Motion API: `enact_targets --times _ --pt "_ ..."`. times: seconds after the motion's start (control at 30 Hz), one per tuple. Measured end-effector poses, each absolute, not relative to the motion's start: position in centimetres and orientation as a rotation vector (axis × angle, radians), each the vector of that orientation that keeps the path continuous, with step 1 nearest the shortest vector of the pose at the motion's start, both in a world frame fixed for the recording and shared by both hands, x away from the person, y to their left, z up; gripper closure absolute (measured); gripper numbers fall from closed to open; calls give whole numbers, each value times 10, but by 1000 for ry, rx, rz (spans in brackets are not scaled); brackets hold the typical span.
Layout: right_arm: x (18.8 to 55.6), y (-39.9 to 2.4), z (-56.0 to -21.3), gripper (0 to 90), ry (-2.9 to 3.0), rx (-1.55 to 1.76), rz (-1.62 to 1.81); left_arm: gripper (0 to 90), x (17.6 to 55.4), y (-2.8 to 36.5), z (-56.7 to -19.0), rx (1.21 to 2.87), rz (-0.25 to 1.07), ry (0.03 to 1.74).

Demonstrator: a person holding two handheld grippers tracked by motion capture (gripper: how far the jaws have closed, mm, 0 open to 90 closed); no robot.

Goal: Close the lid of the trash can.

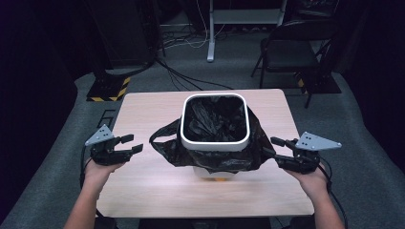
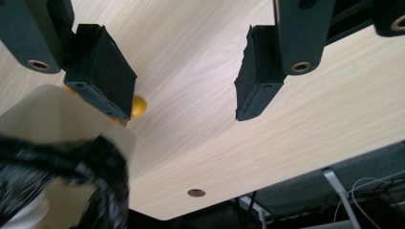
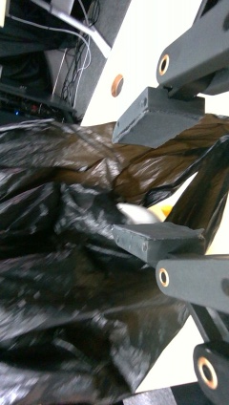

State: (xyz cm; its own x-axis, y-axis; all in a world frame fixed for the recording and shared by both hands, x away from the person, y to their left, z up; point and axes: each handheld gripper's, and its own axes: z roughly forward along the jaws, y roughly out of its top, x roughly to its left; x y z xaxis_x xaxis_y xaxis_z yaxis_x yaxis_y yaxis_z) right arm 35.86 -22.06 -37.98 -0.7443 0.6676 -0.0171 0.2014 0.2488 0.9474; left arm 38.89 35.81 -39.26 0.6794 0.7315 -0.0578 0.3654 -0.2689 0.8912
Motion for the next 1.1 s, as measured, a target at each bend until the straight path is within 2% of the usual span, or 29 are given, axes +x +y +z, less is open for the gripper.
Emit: enact_targets --times 0.6,0.97,1.1 --pt "355 -229 -428 487 2032 923 1408 372 397 366 -437 1856 436 925" --pt "351 -235 -451 468 2034 980 1346 367 399 376 -460 1887 460 970" --pt "352 -237 -457 429 2034 996 1347 343 398 384 -464 1895 505 963"
